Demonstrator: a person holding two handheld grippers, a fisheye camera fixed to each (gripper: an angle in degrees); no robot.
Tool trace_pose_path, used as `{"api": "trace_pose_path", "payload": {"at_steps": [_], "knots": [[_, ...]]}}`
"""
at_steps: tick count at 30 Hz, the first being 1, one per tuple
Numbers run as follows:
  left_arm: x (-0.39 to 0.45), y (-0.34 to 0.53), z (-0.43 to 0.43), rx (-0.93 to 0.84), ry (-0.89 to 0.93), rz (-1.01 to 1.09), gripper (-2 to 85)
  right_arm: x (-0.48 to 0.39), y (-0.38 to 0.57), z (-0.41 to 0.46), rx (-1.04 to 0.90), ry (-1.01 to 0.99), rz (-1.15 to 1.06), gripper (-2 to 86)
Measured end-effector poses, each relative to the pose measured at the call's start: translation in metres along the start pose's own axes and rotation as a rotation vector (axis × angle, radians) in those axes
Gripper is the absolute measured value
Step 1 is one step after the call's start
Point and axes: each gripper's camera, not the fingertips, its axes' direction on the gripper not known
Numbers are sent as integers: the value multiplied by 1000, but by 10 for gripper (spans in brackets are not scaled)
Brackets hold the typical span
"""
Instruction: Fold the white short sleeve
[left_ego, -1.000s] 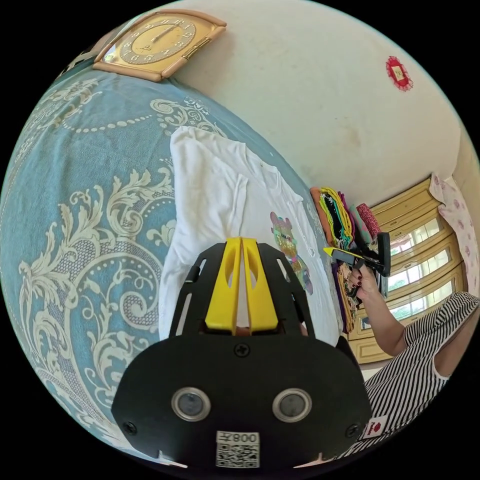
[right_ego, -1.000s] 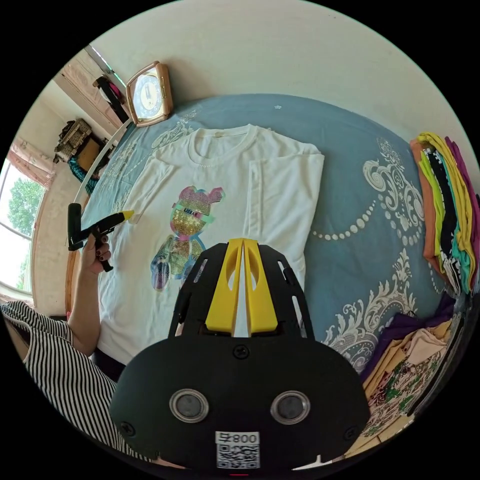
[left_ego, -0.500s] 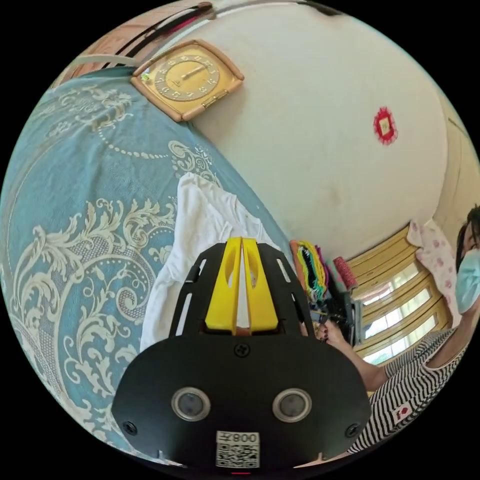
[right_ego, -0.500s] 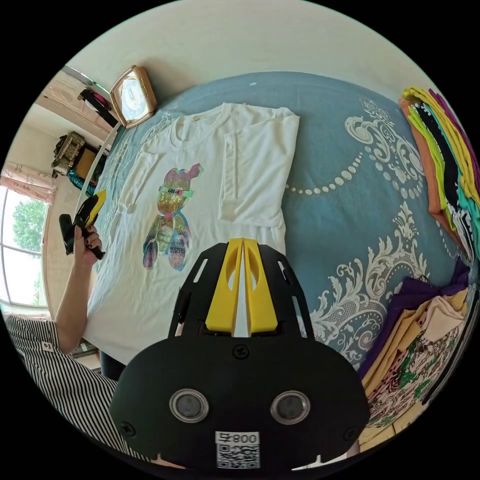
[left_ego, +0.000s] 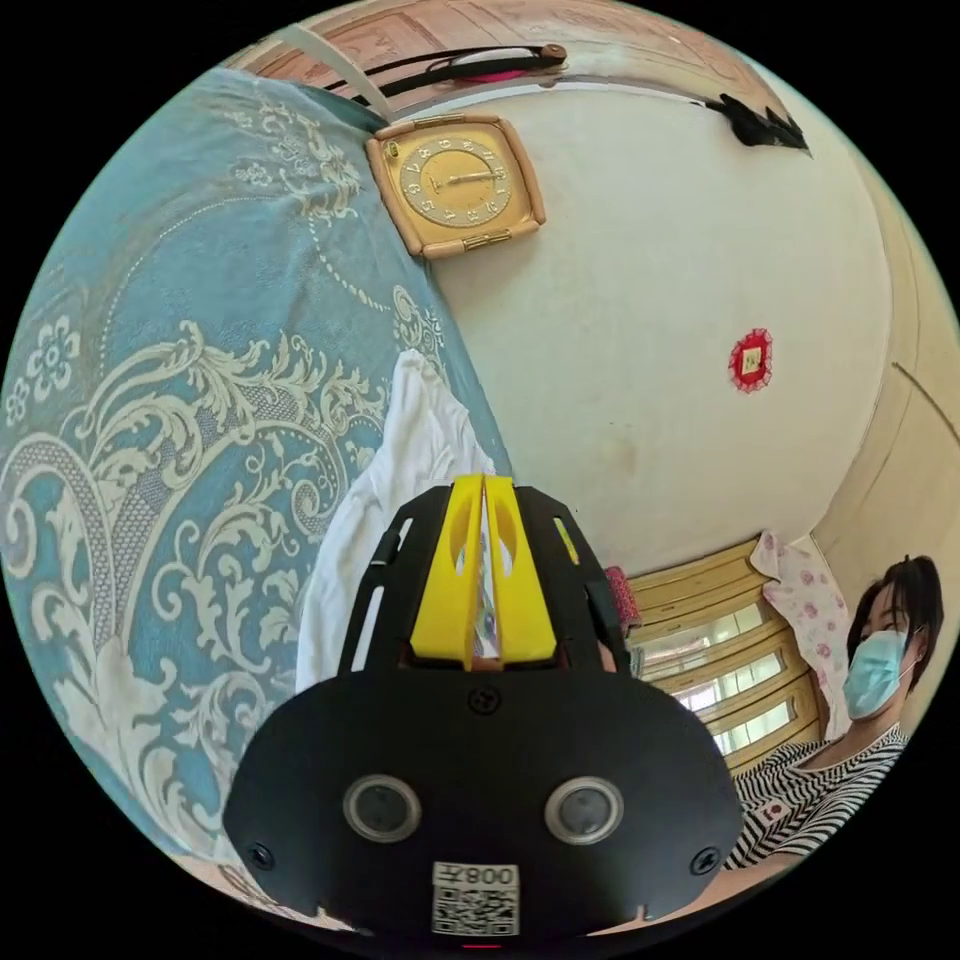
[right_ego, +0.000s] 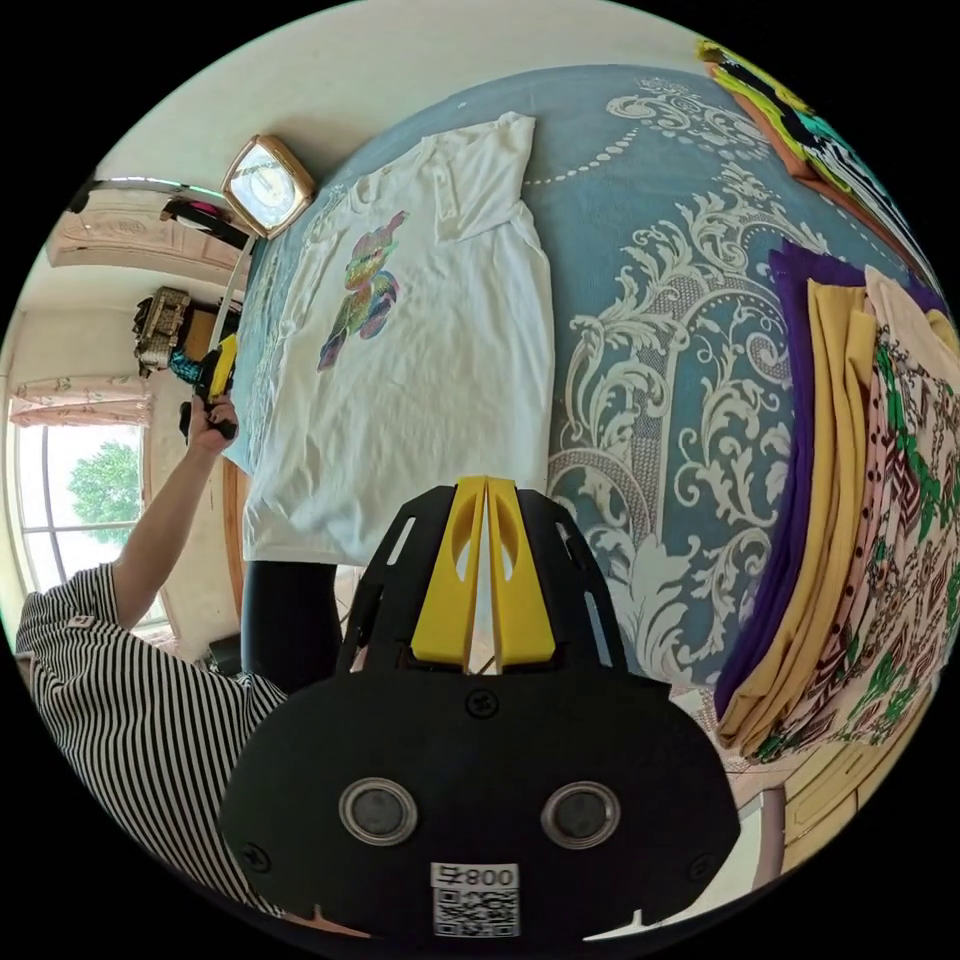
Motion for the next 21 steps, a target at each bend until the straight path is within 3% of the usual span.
{"api": "trace_pose_path", "payload": {"at_steps": [5, 12, 21], "knots": [[-3, 58, -63, -72, -50, -10, 5, 39, 72, 38, 1, -77, 94, 1], [-37, 175, -141, -166, -137, -195, 44, 70, 142, 85, 8, -132, 156, 1], [-55, 252, -138, -325, -42, -282, 98, 84, 198, 128, 16, -148, 140, 10]]}}
